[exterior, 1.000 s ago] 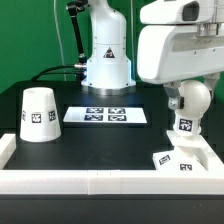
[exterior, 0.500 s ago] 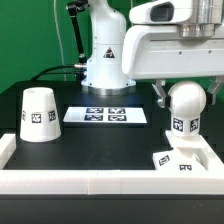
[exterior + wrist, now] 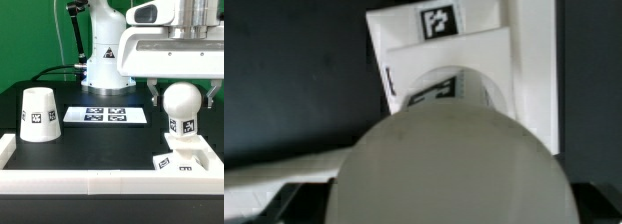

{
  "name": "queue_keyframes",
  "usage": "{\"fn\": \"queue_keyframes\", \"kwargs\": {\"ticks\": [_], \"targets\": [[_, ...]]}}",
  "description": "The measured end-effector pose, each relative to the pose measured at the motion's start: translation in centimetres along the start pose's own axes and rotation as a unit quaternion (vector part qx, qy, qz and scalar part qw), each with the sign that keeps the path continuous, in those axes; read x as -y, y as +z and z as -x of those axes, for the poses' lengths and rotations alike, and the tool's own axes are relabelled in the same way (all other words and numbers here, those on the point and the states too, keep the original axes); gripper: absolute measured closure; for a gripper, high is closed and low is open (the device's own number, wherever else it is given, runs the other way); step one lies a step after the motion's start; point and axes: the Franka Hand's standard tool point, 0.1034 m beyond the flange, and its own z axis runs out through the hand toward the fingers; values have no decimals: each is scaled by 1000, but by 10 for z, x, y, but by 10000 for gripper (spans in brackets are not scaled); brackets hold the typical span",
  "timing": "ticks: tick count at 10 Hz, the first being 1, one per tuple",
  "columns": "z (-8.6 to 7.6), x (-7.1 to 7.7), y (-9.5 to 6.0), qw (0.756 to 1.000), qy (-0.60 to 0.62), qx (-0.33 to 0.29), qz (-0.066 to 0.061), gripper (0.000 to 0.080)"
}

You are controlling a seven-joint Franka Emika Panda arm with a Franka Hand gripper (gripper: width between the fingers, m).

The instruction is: Assemble lamp

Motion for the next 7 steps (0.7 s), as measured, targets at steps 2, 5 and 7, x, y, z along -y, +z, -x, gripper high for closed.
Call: {"fn": "queue_keyframes", "kwargs": {"ticks": [2, 5, 7], "targets": [[2, -1, 0, 996, 94, 8, 1, 220], [14, 5, 1, 966, 257, 40, 5, 220], [19, 9, 1, 937, 344, 61, -3, 220]]}}
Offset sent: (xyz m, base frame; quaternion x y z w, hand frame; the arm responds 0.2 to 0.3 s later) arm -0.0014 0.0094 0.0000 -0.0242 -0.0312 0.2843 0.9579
